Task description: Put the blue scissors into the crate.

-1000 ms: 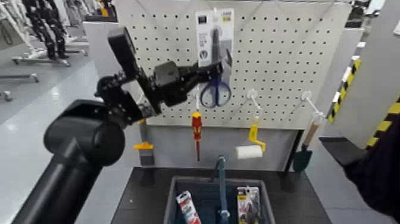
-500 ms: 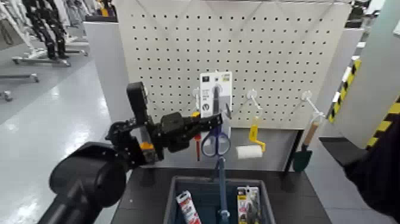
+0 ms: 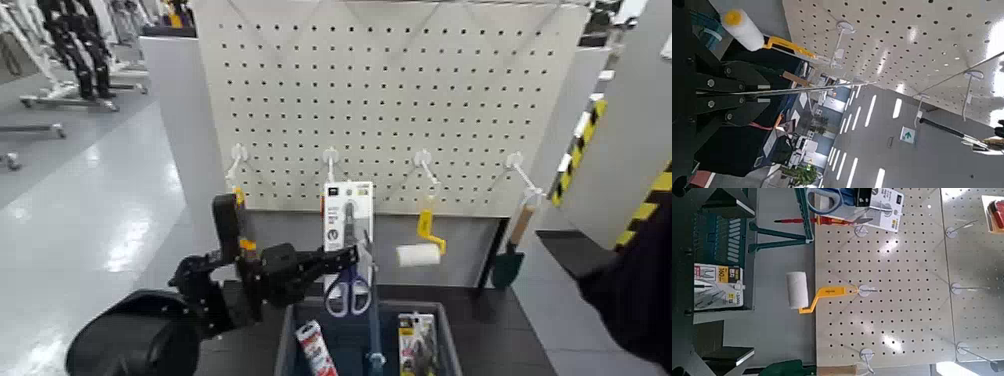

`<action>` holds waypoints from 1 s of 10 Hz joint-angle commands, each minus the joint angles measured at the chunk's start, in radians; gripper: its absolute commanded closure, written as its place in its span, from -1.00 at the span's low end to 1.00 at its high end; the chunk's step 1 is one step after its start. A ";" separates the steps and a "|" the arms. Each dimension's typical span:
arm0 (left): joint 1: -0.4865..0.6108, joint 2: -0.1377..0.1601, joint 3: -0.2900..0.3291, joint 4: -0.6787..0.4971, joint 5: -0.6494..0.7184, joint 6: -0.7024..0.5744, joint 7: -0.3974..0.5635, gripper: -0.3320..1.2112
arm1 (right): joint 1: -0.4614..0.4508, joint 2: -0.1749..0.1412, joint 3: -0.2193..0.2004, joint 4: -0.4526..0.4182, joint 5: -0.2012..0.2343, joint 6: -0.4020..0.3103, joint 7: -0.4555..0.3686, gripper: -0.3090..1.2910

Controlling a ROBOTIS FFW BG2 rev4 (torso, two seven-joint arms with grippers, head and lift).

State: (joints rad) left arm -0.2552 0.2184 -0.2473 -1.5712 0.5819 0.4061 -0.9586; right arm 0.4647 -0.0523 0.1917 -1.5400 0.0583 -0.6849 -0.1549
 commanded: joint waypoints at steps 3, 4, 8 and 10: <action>0.044 -0.008 0.014 0.053 -0.033 0.011 -0.008 0.96 | 0.000 0.000 0.002 0.001 0.000 0.001 0.000 -0.51; 0.051 -0.010 0.017 0.074 -0.044 0.008 -0.011 0.96 | 0.000 0.000 0.003 0.001 0.000 0.001 0.000 -0.51; 0.065 -0.021 0.017 0.191 -0.090 -0.023 -0.038 0.96 | 0.000 0.002 0.003 0.001 0.000 0.001 0.000 -0.51; 0.065 -0.021 0.019 0.215 -0.126 -0.032 -0.040 0.96 | 0.000 0.002 0.006 0.001 -0.001 0.001 0.002 -0.51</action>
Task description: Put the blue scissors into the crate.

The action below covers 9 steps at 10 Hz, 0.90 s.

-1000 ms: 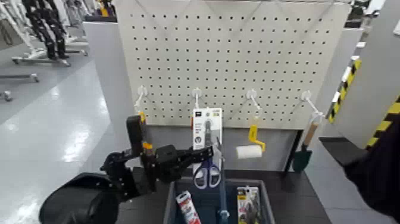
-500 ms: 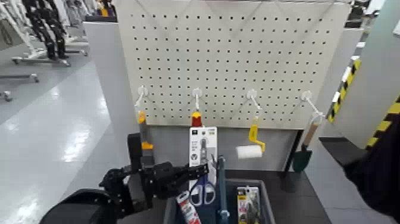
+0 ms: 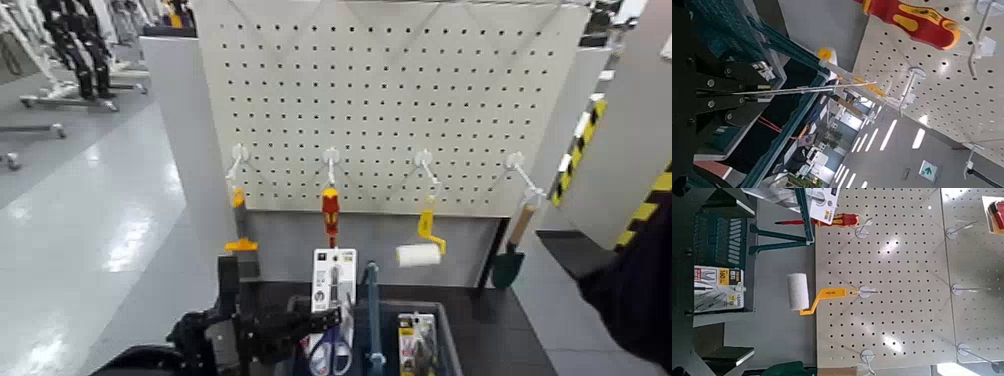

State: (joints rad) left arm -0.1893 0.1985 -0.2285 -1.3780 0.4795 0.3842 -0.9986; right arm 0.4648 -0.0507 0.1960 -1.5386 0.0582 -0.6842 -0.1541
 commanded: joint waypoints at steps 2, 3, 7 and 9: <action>-0.002 -0.001 -0.002 0.030 -0.067 -0.004 -0.002 0.86 | 0.000 0.002 0.002 0.000 0.000 -0.001 0.001 -0.51; -0.002 -0.002 -0.003 0.027 -0.076 0.001 -0.002 0.07 | 0.002 0.002 0.000 0.000 0.000 -0.001 0.001 -0.51; -0.001 -0.005 0.009 0.010 -0.093 -0.016 -0.002 -0.62 | 0.003 0.002 0.000 -0.002 0.000 -0.006 0.001 -0.51; 0.002 -0.007 0.011 0.005 -0.095 -0.018 -0.002 -0.61 | 0.003 0.002 0.000 -0.002 0.000 -0.006 0.001 -0.51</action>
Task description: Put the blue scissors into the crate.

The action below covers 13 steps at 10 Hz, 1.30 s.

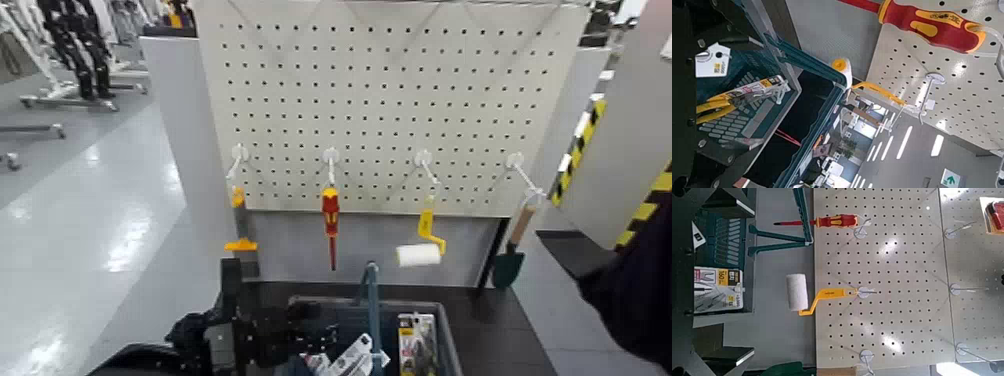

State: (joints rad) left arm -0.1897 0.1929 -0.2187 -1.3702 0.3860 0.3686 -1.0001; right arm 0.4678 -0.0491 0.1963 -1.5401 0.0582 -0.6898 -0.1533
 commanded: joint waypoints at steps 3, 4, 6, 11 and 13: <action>0.015 -0.001 -0.001 -0.017 -0.007 -0.031 0.021 -0.61 | 0.000 0.000 -0.002 0.002 -0.001 -0.002 0.000 -0.51; 0.042 0.005 0.010 -0.061 -0.041 -0.082 0.080 -0.58 | 0.000 0.000 -0.003 0.002 -0.001 0.000 0.000 -0.51; 0.148 0.013 0.027 -0.139 -0.041 -0.234 0.298 -0.53 | 0.002 0.003 -0.006 0.003 -0.005 0.000 0.000 -0.51; 0.392 -0.058 0.116 -0.221 -0.107 -0.496 0.607 -0.50 | 0.014 0.006 -0.005 -0.006 -0.006 0.019 -0.018 -0.51; 0.447 -0.082 0.165 -0.198 -0.220 -0.620 0.657 -0.45 | 0.015 0.003 0.000 -0.012 -0.005 0.033 -0.023 -0.51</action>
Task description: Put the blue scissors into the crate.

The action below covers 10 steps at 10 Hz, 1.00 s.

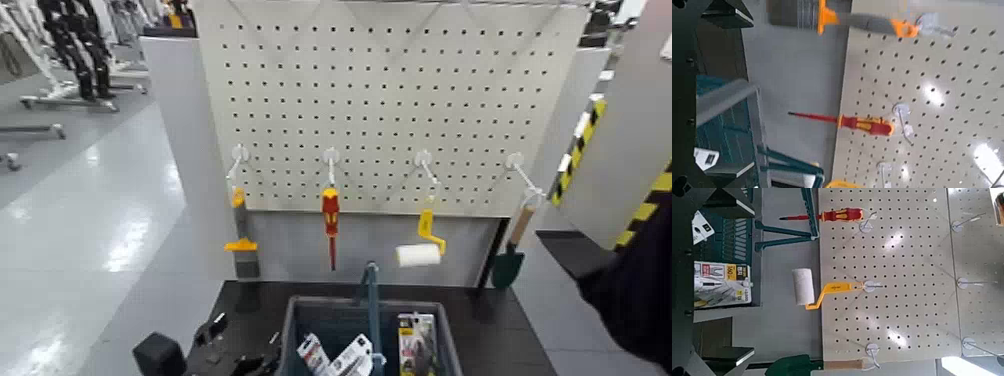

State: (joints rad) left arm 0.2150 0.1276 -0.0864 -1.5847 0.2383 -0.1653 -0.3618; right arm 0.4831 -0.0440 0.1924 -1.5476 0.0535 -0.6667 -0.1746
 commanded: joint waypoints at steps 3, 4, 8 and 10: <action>0.138 -0.020 0.025 0.017 -0.137 -0.204 0.198 -0.41 | 0.008 -0.002 0.002 -0.011 0.000 0.018 -0.008 -0.51; 0.141 -0.020 0.022 0.003 -0.152 -0.209 0.198 -0.40 | 0.011 0.000 0.001 -0.012 0.000 0.019 -0.013 -0.51; 0.164 -0.009 0.014 -0.057 -0.186 -0.166 0.225 -0.38 | 0.012 -0.002 0.001 -0.014 0.000 0.021 -0.013 -0.51; 0.164 -0.013 0.016 -0.057 -0.185 -0.163 0.224 -0.38 | 0.012 -0.002 0.002 -0.023 0.002 0.042 -0.019 -0.45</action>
State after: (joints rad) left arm 0.3794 0.1150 -0.0713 -1.6416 0.0538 -0.3276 -0.1373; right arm 0.4962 -0.0461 0.1940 -1.5685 0.0541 -0.6308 -0.1939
